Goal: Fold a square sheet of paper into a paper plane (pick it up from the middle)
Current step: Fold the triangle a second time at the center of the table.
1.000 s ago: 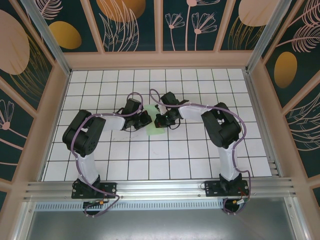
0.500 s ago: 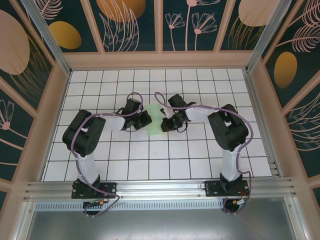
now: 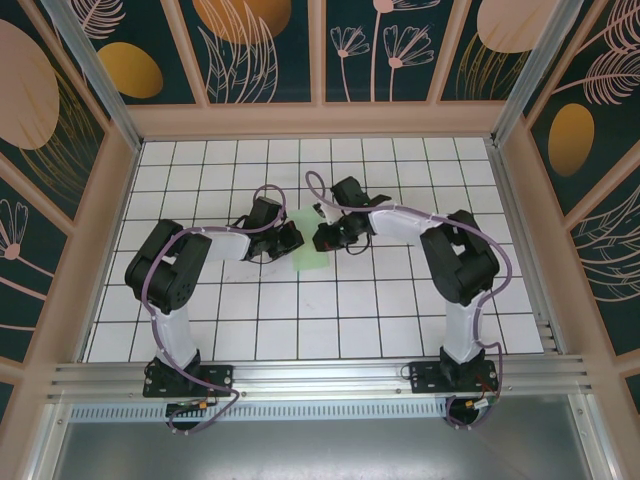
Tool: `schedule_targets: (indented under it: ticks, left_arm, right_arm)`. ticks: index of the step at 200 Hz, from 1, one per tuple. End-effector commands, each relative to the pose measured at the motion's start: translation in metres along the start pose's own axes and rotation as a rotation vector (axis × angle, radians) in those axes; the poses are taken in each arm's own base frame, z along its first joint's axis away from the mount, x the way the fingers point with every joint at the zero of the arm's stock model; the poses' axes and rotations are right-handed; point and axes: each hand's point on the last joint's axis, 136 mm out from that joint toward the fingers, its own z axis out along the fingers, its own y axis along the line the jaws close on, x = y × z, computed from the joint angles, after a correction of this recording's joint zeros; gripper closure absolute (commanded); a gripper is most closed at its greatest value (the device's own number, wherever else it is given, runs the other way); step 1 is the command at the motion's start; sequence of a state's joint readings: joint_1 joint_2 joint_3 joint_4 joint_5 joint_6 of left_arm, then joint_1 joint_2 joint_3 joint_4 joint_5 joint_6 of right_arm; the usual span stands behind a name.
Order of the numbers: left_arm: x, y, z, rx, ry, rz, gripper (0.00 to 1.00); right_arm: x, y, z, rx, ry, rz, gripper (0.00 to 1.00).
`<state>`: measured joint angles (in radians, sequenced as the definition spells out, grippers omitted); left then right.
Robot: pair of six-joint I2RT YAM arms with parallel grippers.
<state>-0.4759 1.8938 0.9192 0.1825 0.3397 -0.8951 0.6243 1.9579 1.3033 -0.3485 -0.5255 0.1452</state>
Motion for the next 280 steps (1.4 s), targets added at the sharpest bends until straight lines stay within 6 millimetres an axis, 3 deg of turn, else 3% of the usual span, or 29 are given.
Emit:
schedule_targets:
  ticks: [1, 36, 92, 162, 220, 239, 280]
  left_arm:
    - [0.016, 0.052, 0.009, -0.166, 0.040, -0.061, 0.93]
    - [0.016, 0.052, 0.009, -0.165, 0.042, -0.061, 0.93]
    - [0.017, 0.056, 0.010, -0.181, 0.044, -0.067, 0.93]
    - [0.017, 0.072, 0.010, -0.256, 0.035, -0.067, 0.93]
    - [0.016, 0.070, 0.010, -0.255, 0.036, -0.062, 0.93]
    - [0.015, 0.065, 0.010, -0.234, 0.036, -0.055, 0.93]
    - [0.013, 0.059, 0.010, -0.214, 0.036, -0.046, 0.93]
  right_arm:
    - [-0.001, 0.001, 0.017, -0.028, 0.032, 0.019, 1.00]
    - [0.000, -0.003, 0.028, -0.029, 0.058, 0.015, 1.00]
    - [0.025, -0.018, 0.036, 0.003, 0.127, 0.034, 1.00]
    - [0.064, -0.025, 0.012, -0.004, 0.145, 0.067, 1.00]
    - [0.086, -0.041, -0.002, 0.027, 0.146, 0.137, 1.00]
    - [0.076, -0.038, -0.009, 0.010, 0.106, 0.136, 1.00]
    - [0.021, -0.001, -0.017, -0.099, -0.031, 0.077, 1.00]
